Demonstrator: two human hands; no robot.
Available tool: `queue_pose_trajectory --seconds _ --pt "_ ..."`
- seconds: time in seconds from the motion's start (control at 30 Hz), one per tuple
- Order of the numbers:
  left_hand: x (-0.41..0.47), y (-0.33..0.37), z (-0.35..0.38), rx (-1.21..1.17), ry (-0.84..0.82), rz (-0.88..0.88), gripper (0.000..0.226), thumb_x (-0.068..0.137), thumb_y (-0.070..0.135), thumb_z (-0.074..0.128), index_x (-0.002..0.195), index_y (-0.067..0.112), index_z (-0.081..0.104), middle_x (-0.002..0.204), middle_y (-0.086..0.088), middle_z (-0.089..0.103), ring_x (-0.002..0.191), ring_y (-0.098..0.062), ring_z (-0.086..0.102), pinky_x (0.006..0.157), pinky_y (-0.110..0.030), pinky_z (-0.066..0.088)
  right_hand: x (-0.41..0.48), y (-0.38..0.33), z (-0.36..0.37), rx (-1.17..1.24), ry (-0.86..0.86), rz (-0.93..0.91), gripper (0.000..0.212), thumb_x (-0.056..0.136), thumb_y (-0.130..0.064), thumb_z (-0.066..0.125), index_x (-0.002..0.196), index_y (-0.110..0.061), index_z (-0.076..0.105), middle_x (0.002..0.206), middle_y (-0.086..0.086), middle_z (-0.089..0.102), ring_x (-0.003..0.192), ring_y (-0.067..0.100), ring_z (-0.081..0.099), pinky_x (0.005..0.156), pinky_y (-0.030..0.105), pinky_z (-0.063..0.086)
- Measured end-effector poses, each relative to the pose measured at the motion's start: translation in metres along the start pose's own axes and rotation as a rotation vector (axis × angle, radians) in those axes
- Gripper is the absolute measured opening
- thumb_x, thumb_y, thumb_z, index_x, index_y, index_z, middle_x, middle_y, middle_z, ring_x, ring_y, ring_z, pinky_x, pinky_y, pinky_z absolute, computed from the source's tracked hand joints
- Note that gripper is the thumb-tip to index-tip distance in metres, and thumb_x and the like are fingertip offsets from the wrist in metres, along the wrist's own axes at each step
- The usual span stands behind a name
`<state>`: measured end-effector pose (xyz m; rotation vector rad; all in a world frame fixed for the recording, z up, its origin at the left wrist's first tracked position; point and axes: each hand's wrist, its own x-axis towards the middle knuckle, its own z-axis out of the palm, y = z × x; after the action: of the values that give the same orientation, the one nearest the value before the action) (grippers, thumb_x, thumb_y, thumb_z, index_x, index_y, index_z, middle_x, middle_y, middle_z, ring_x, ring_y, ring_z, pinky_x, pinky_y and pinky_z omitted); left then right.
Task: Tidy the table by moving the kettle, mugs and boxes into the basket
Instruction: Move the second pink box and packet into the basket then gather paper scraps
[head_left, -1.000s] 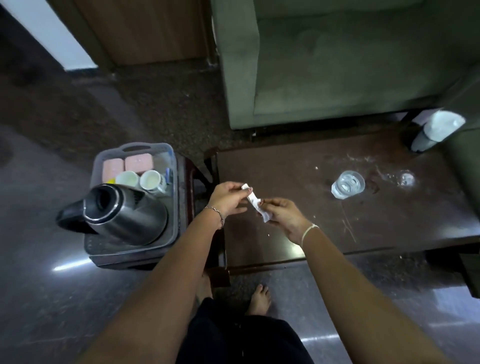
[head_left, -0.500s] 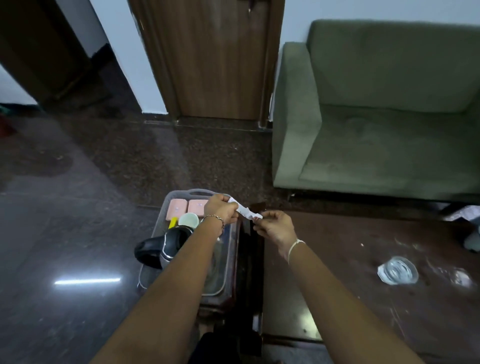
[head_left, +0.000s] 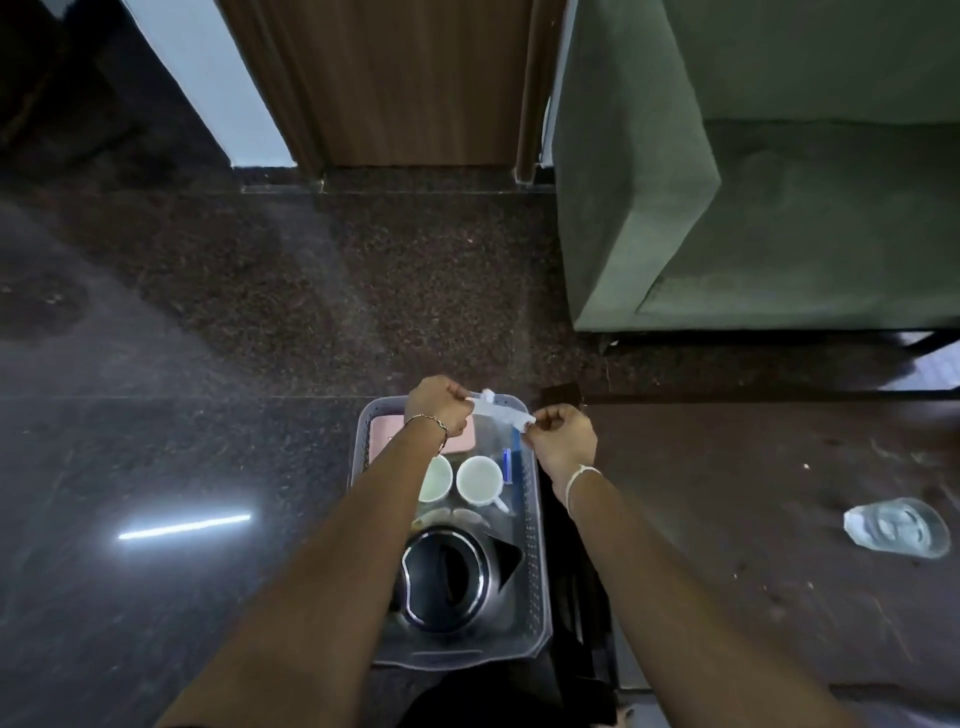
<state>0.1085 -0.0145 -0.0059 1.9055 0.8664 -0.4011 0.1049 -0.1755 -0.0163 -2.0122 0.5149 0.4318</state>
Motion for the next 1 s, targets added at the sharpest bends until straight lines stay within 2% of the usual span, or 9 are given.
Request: queue_pose_trajectory --seconds 0.2,0.27,0.33,0.43,0.5,0.6,0.7,0.83,1.0 --pt "0.034 -0.02 0.02 -0.049 -0.188 -0.048 0.021 0.078 0.004 0.065 0.092 0.021 0.066 0.107 -0.018 0.071 0.083 -0.028 0.065 0.08 -0.036 0.056 0.019 0.011 0.027 -0.209 0.073 0.06 0.004 0.082 -0.021 0.066 0.085 -0.023 0.066 0.092 0.002 0.071 0.081 0.024 0.065 0.069 0.025 0.046" --pt "0.042 -0.026 0.027 -0.007 -0.197 -0.041 0.02 0.077 0.007 0.066 0.081 0.026 0.065 0.105 -0.012 0.072 0.088 -0.03 0.066 0.083 -0.037 0.057 0.022 0.014 0.033 -0.341 0.069 0.03 0.004 0.085 -0.025 0.063 0.088 -0.025 0.065 0.094 0.0 0.071 0.083 0.024 0.065 0.068 0.025 0.045" --pt "0.047 -0.033 0.031 0.024 -0.172 -0.043 0.022 0.077 0.005 0.066 0.078 0.026 0.068 0.101 -0.009 0.074 0.084 -0.027 0.068 0.075 -0.034 0.059 0.024 0.015 0.038 -0.467 0.074 -0.017 0.006 0.087 -0.028 0.061 0.09 -0.025 0.065 0.094 0.0 0.071 0.086 0.025 0.067 0.067 0.027 0.046" --pt "0.053 -0.04 0.034 0.088 -0.163 -0.033 0.023 0.074 0.004 0.069 0.089 0.021 0.075 0.099 -0.007 0.075 0.083 -0.024 0.07 0.072 -0.031 0.06 0.025 0.017 0.044 -0.616 0.079 -0.118 0.01 0.088 -0.028 0.059 0.092 -0.022 0.066 0.091 0.003 0.071 0.083 0.027 0.069 0.065 0.03 0.053" --pt "0.057 -0.044 0.036 0.158 -0.186 -0.006 0.027 0.074 0.001 0.07 0.094 0.017 0.077 0.1 -0.007 0.075 0.087 -0.024 0.07 0.072 -0.029 0.058 0.027 0.019 0.047 -0.691 0.073 -0.188 0.011 0.088 -0.026 0.058 0.093 -0.022 0.067 0.087 0.003 0.072 0.078 0.027 0.069 0.059 0.028 0.049" --pt "0.059 -0.046 0.043 0.204 -0.188 0.023 0.028 0.078 -0.001 0.065 0.099 0.015 0.076 0.104 -0.007 0.074 0.096 -0.028 0.069 0.077 -0.026 0.055 0.03 0.023 0.049 -0.734 0.041 -0.244 0.013 0.086 -0.025 0.058 0.094 -0.022 0.067 0.085 0.003 0.072 0.077 0.028 0.069 0.056 0.025 0.042" --pt "0.059 -0.042 0.048 0.283 -0.122 0.074 0.025 0.081 0.008 0.065 0.101 0.018 0.076 0.107 -0.002 0.073 0.099 -0.022 0.066 0.08 -0.02 0.048 0.032 0.029 0.049 -0.761 0.008 -0.299 0.017 0.086 -0.024 0.054 0.099 -0.02 0.064 0.088 0.005 0.071 0.081 0.03 0.069 0.059 0.027 0.042" --pt "0.057 -0.04 0.05 0.339 -0.054 0.148 0.024 0.081 0.015 0.068 0.104 0.017 0.075 0.111 -0.003 0.072 0.105 -0.022 0.064 0.094 -0.028 0.047 0.029 0.036 0.047 -0.698 -0.014 -0.345 0.019 0.088 -0.022 0.051 0.105 -0.02 0.058 0.094 0.005 0.07 0.085 0.032 0.067 0.063 0.032 0.045" --pt "0.047 -0.038 0.046 0.314 0.018 0.15 0.021 0.08 0.019 0.071 0.1 0.02 0.074 0.112 -0.001 0.07 0.105 -0.02 0.062 0.081 -0.021 0.04 0.021 0.038 0.038 -0.625 -0.04 -0.352 0.019 0.086 -0.02 0.051 0.104 -0.018 0.058 0.095 0.005 0.069 0.085 0.033 0.065 0.065 0.036 0.049"
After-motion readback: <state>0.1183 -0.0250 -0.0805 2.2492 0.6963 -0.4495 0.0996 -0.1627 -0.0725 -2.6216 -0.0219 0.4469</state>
